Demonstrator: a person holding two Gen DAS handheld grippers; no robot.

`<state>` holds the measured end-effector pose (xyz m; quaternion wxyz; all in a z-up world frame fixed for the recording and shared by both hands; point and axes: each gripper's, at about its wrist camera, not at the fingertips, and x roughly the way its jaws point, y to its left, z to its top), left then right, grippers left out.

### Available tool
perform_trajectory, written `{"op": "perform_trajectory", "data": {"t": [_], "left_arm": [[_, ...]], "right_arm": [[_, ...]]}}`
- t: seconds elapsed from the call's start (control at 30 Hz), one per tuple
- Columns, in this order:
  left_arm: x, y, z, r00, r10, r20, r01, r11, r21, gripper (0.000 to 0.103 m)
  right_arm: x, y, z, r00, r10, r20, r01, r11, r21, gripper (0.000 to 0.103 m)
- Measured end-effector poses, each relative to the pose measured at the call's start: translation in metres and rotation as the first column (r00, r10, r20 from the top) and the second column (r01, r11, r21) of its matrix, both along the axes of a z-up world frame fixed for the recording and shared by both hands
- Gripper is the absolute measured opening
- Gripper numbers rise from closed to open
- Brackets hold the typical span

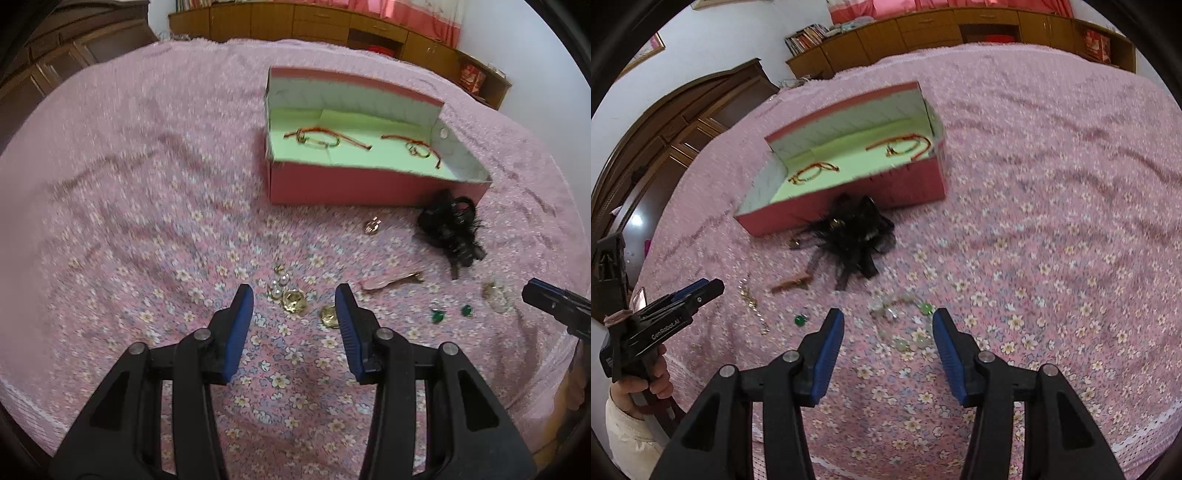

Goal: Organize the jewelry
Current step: 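Withdraw both tools from the box toward the remaining jewelry, then grasp the gold pendant with the left tool while the right tool grasps the jade bead bracelet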

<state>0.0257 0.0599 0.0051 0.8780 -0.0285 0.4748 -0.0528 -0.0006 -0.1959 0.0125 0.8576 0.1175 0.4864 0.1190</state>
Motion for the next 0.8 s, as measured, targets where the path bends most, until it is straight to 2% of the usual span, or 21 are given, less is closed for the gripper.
{"op": "perform_trajectory", "data": {"t": [0.47, 0.67, 0.8], "left_arm": [[0.013, 0.004, -0.032, 0.999, 0.024, -0.038, -0.026, 0.998, -0.058, 0.036], [0.015, 0.001, -0.041, 0.999, 0.035, -0.034, -0.037, 0.998, -0.053, 0.027], [0.015, -0.004, -0.044, 1.0, 0.014, -0.015, -0.015, 0.999, -0.05, 0.018]], "right_arm": [[0.012, -0.006, -0.033, 0.998, -0.024, -0.066, 0.023, 1.0, -0.01, 0.053], [0.014, -0.001, -0.04, 0.998, -0.009, -0.058, 0.007, 1.0, -0.022, 0.055], [0.014, -0.001, -0.045, 0.999, -0.012, -0.049, 0.012, 1.0, -0.008, 0.055]]}}
